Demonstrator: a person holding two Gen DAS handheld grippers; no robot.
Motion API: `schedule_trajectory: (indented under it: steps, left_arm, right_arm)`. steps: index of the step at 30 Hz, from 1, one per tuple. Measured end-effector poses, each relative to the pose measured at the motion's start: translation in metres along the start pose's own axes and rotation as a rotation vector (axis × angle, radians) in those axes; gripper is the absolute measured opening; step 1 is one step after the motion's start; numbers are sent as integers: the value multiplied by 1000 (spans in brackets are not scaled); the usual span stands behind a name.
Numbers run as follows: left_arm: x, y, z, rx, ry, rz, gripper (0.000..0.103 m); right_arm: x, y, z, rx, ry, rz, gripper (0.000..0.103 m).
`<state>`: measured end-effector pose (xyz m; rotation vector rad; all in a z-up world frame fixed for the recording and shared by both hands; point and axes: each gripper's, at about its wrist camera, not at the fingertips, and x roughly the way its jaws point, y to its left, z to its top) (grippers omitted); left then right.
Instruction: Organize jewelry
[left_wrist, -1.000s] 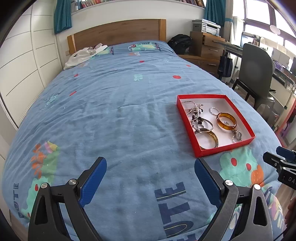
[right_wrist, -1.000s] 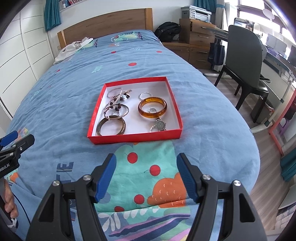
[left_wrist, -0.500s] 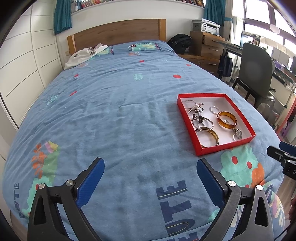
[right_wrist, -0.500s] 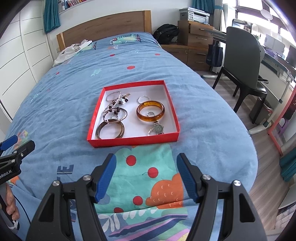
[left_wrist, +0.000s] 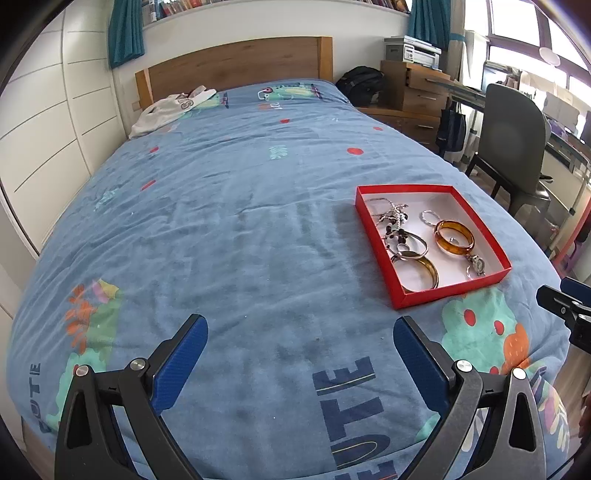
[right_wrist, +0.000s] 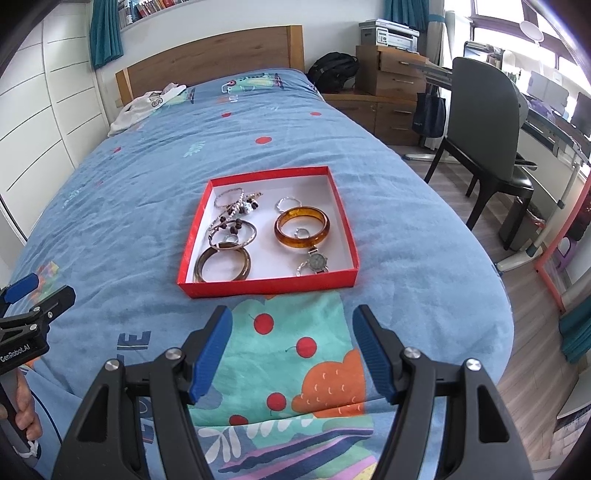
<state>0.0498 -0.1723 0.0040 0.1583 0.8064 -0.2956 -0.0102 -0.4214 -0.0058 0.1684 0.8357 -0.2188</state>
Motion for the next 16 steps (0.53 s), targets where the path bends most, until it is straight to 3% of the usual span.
schedule_trajectory:
  steps: [16]
  left_arm:
    - [2, 1, 0, -5, 12, -4, 99]
  right_arm:
    - [2, -5, -2, 9, 9, -4, 67]
